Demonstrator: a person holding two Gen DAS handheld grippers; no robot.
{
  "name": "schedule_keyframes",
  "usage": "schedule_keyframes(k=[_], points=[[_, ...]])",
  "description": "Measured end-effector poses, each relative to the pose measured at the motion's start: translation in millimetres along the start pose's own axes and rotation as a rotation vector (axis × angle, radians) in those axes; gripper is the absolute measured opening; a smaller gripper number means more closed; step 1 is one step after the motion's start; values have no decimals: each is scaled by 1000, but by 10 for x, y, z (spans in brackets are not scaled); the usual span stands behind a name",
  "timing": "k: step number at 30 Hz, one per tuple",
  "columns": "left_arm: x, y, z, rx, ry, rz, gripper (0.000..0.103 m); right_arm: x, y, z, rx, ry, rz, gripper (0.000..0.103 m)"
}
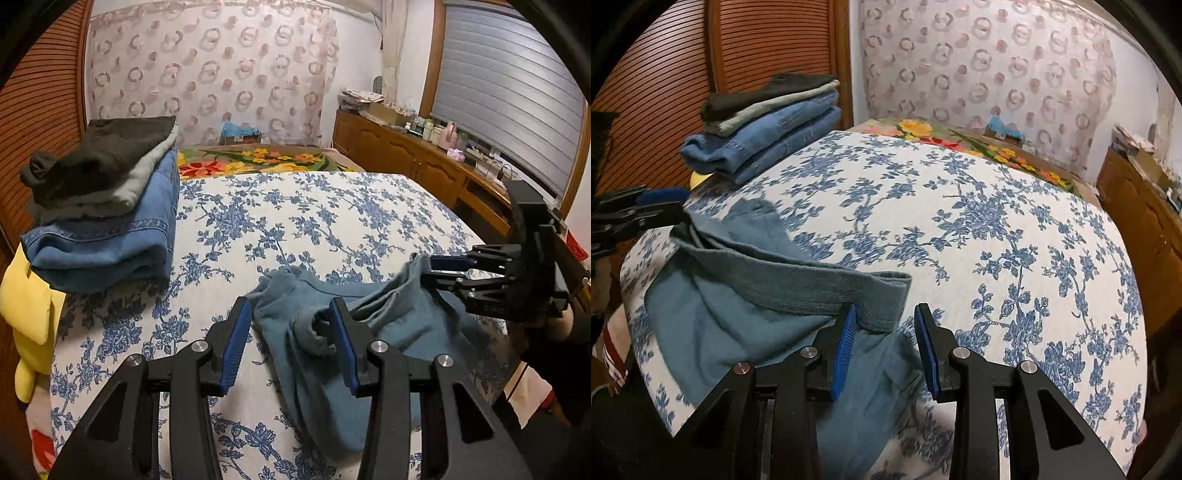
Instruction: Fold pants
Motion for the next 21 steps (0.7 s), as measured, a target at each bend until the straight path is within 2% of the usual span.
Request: schedule_keyframes(k=[4,16,17,18,21], points=[[-17,2,-12,0,-4,1,47,6,57,77,15,-19,59,34],[-185,97,61,-42,-26,10,47,19,34,105,99,-25,102,33],[-192,96,57,-44,-25,6,47,18,29,108,104,-25,104,22],[-189,96,50,-47,-24,2,47,21,20,113,114,-24,105,16],[-171,102,20,-50,-15,1,47,30,77,117,81,-9,121,11]])
Point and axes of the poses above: each gripper's, at about its wrist camera, not at the fingertips, and z roughly the way its jaws point, y to its right, x to its top, the point moved 10 cm from there along z, roughly the way its jaws point, and after that the axes turned 7 degrees about -x, right-handed, at the moved point
